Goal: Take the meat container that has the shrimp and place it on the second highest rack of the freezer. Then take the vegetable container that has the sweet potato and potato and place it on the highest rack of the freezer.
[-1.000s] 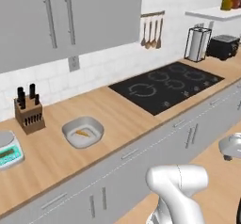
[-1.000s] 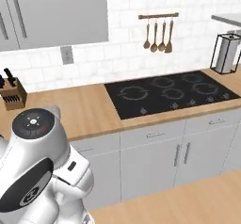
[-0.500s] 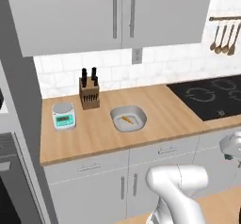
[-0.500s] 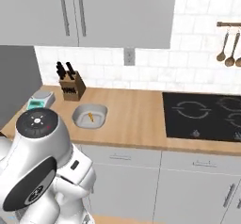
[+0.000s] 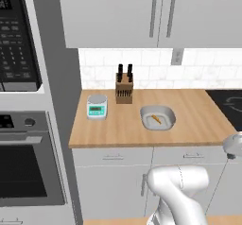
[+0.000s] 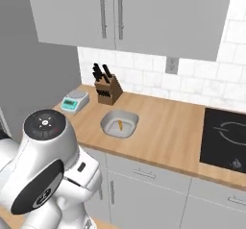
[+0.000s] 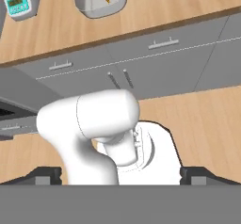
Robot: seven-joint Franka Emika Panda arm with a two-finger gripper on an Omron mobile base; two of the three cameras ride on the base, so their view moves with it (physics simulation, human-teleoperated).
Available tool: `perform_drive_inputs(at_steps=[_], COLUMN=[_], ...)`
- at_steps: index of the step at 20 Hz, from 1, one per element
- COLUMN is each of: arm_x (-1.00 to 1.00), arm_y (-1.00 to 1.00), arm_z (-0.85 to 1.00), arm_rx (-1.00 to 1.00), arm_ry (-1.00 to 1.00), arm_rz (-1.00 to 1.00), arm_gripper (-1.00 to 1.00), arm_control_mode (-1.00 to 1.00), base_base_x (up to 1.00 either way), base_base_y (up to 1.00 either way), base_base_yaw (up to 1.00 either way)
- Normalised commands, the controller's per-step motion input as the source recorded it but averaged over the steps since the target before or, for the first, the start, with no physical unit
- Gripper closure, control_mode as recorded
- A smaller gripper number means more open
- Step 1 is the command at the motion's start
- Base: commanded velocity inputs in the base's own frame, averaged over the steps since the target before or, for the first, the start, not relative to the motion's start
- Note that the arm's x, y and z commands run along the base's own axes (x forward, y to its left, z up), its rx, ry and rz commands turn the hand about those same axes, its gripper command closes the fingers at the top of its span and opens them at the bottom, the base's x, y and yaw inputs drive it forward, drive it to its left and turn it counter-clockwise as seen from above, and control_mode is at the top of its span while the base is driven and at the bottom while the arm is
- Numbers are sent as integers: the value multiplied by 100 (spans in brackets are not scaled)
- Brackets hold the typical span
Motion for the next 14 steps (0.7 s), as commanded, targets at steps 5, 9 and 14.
perform_drive_inputs(at_steps=[5,9,14], arm_x=[0,0,30], arm_y=[0,0,10], arm_z=[0,0,-5], arm_rx=[0,0,-1], arm_ry=[0,0,5], arm_rz=[0,0,1], arm_gripper=[-100,-100,-100], arm_control_mode=[100,100,-100], base_base_x=[52,26,0], base_base_y=[8,15,0], base_base_yaw=[15,12,0])
